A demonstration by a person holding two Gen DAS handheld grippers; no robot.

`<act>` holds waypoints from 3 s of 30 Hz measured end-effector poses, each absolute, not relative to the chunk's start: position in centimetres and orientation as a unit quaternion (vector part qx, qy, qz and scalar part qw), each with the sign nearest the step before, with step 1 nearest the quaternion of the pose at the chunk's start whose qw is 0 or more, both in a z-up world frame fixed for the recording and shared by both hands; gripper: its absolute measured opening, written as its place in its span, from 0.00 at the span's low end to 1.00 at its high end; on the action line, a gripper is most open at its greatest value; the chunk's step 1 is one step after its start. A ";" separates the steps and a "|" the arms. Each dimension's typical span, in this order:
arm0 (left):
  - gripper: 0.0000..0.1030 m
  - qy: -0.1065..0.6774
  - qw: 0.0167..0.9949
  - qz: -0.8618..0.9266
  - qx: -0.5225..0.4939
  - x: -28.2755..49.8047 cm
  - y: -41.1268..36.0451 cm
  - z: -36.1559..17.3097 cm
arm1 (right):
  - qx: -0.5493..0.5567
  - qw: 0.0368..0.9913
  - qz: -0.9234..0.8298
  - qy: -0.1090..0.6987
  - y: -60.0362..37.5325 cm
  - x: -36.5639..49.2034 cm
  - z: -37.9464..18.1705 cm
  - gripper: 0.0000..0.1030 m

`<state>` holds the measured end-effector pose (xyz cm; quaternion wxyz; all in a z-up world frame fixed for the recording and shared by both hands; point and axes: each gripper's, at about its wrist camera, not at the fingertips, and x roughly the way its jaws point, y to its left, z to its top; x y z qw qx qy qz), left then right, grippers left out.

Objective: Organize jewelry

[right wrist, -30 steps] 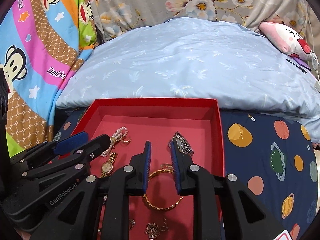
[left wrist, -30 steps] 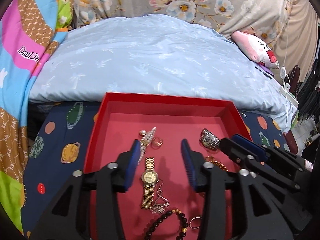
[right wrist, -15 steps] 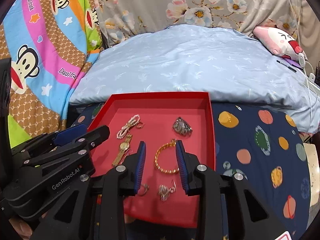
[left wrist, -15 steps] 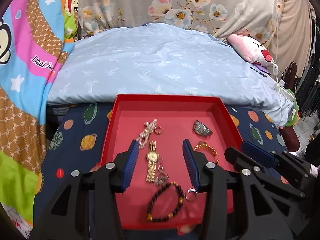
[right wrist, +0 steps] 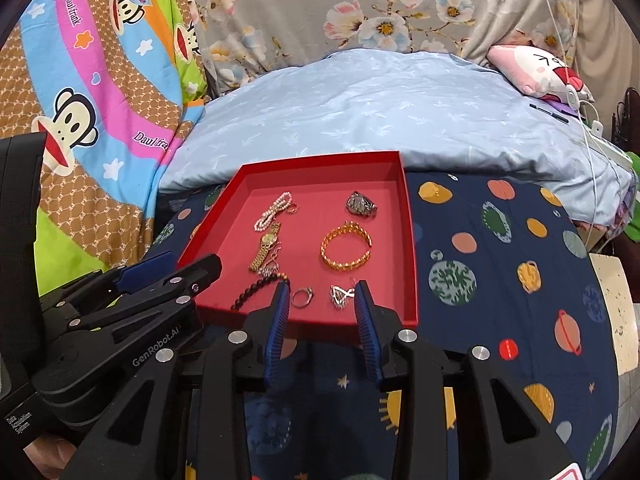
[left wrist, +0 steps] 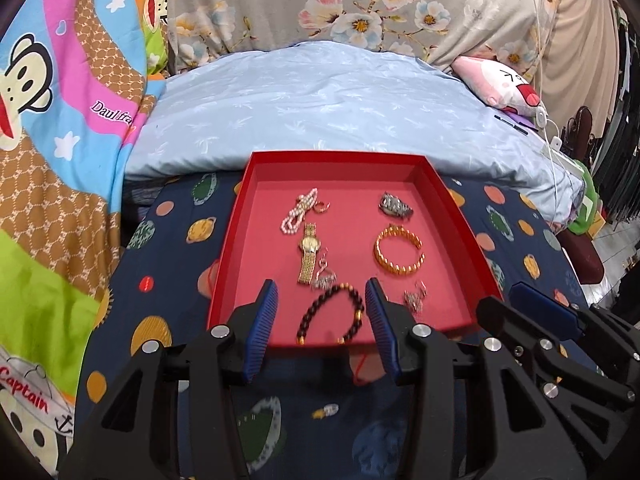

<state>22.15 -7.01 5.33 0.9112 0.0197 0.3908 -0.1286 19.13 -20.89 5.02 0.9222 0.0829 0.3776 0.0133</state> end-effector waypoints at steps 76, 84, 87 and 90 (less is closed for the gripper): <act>0.91 0.400 0.915 -0.009 0.049 12.5 -2.9 3.4 | 0.066 0.918 -0.092 0.379 -19.4 9.8 2.4 0.83; 0.92 0.408 0.912 -0.014 0.041 12.6 -2.6 3.3 | 0.068 0.918 -0.090 0.380 -19.3 9.6 2.4 0.83; 0.92 0.405 0.913 -0.013 0.042 12.5 -2.6 3.3 | 0.067 0.918 -0.091 0.380 -19.2 9.6 2.3 0.83; 0.92 0.404 0.914 -0.016 0.042 12.5 -2.7 3.3 | 0.068 0.918 -0.091 0.380 -19.2 9.6 2.3 0.83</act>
